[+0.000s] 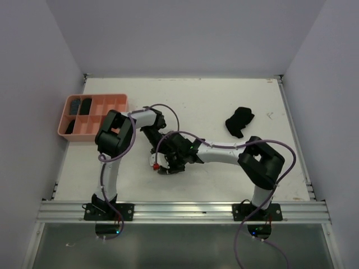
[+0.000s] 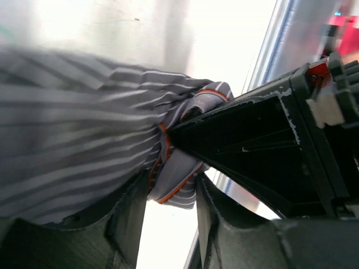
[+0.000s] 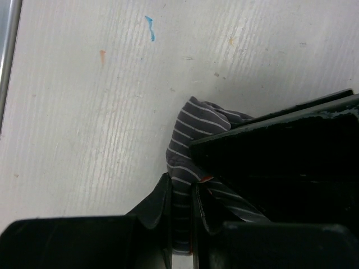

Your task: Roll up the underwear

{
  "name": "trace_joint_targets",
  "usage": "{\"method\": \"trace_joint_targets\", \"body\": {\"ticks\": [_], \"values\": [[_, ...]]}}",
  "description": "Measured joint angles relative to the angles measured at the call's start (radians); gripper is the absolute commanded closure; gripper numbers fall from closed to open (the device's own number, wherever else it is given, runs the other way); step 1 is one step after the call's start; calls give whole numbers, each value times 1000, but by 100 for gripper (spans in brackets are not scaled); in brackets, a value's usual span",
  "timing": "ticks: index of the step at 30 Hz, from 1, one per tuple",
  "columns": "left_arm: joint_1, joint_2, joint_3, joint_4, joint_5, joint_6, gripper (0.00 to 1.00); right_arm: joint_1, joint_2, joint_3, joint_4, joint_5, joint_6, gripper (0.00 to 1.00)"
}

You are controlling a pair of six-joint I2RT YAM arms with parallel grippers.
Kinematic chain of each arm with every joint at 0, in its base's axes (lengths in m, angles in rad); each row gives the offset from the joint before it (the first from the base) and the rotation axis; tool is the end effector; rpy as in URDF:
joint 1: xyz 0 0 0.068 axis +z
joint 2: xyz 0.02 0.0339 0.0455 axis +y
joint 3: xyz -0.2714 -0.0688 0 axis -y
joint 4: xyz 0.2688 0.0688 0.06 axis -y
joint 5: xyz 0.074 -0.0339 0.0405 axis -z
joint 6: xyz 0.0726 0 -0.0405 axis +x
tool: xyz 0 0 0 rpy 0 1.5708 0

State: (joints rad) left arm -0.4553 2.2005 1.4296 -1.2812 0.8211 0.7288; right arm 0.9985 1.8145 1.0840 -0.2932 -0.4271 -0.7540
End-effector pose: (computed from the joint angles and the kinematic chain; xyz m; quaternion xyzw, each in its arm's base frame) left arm 0.2975 -0.2048 0.0791 -0.4180 -0.7920 0.4138 0.1637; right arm 0.1906 0.3514 0.1226 -0.7596 0.5583 0.2347 0.2372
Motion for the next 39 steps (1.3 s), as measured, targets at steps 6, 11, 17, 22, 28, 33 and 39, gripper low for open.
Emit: {"method": "trace_joint_targets", "body": {"ticks": [6,11,17,22,28,33,39], "values": [[48,-58,33,79,-76,-14,53,-14,19,24,-19,-37,27,100],[171,-106,80,255,-162,-13,51,-31,40,51,-82,-126,66,100],[336,-334,-50,475,-185,-39,51,-102,125,140,-182,-282,132,100],[367,-647,-292,646,-188,-63,50,-177,210,212,-257,-423,185,100],[288,-978,-563,783,-225,7,49,-236,357,349,-396,-584,213,100],[32,-1061,-771,837,-298,64,47,-264,436,417,-475,-671,220,100],[-123,-1051,-841,889,-341,67,46,-277,484,457,-524,-718,224,100]]}}
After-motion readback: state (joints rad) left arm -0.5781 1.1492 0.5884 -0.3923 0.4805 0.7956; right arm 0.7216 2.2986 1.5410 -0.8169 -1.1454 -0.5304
